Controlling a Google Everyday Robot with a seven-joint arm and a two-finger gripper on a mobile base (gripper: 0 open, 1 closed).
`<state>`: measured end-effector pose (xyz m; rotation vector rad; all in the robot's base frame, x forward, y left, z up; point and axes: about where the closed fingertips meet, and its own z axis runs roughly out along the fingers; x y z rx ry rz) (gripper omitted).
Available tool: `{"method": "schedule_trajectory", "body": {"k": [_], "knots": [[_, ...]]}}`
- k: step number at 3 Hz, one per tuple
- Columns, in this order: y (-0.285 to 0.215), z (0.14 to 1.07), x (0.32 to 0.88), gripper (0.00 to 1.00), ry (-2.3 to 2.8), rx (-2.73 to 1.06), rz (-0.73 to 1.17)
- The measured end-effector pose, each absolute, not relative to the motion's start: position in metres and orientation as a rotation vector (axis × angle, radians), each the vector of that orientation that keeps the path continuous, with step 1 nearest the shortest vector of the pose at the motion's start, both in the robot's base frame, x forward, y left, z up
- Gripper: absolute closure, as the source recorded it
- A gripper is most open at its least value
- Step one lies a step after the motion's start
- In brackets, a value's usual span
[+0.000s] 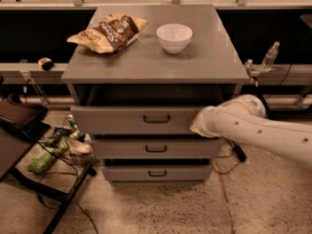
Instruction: Close top drawer
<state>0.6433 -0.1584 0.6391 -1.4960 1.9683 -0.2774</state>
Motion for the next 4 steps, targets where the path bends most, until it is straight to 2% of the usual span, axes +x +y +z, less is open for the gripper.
{"method": "schedule_trajectory", "body": {"k": [1, 2, 4], "knots": [[-0.1585, 0.6391, 0.6431, 0.81, 1.968, -1.496, -0.277], [-0.1585, 0.6391, 0.6431, 0.50, 1.968, -1.496, -0.277], [-0.1584, 0.6391, 0.6431, 0.03, 1.968, -1.496, -0.277]]}}
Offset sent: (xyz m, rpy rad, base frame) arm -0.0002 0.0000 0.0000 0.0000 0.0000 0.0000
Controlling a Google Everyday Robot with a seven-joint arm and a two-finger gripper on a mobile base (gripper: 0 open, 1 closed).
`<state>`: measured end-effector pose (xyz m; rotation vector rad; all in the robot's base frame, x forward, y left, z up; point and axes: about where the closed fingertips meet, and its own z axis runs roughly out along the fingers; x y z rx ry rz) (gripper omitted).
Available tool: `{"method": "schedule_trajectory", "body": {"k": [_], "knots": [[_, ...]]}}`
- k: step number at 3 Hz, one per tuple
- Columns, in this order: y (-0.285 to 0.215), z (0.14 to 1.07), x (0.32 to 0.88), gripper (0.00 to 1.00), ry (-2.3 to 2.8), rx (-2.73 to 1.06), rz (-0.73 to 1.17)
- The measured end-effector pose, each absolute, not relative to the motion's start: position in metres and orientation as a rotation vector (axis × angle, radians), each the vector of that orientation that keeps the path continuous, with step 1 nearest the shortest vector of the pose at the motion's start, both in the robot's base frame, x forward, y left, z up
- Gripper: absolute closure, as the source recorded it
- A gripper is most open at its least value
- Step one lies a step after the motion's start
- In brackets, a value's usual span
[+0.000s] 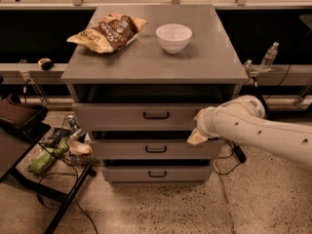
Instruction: Close top drawer
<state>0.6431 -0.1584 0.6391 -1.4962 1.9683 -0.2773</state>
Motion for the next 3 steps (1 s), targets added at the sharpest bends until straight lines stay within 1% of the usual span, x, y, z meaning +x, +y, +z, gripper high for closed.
{"method": "schedule_trajectory", "body": {"k": [1, 3], "knots": [[-0.1584, 0.6391, 0.6431, 0.02, 1.968, -1.496, -0.277], [-0.1581, 0.6392, 0.6420, 0.48, 1.968, -1.497, -0.278]]}}
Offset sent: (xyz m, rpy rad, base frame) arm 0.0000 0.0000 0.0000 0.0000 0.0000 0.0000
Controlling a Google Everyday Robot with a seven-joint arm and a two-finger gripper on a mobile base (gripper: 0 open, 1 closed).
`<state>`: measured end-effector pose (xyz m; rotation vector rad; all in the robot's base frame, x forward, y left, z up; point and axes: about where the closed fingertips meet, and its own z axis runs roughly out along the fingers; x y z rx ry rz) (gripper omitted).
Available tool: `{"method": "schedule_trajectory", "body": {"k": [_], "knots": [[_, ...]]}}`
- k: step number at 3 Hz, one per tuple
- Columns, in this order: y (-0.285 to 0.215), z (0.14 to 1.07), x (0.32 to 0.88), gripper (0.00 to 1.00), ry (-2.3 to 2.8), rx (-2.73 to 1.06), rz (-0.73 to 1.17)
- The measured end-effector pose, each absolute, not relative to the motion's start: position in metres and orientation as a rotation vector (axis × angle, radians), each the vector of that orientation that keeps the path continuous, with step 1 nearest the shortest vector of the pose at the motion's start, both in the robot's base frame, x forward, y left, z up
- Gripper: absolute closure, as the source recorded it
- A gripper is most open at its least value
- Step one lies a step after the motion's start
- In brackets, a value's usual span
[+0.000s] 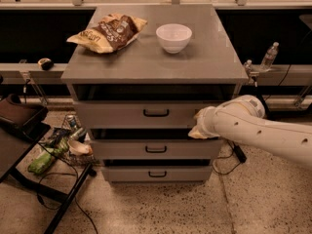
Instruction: Close top drawer
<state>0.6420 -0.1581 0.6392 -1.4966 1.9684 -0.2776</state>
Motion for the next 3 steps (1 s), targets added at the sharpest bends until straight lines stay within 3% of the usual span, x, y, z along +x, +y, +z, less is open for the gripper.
{"method": "schedule_trajectory", "body": {"k": [1, 2, 3], "knots": [[-0.159, 0.664, 0.574, 0.79, 2.003, -1.647, -0.356], [-0.154, 0.713, 0.509, 1.00, 2.010, -1.813, -0.421], [-0.175, 0.791, 0.466, 0.39, 2.055, -1.826, -0.584]]}}
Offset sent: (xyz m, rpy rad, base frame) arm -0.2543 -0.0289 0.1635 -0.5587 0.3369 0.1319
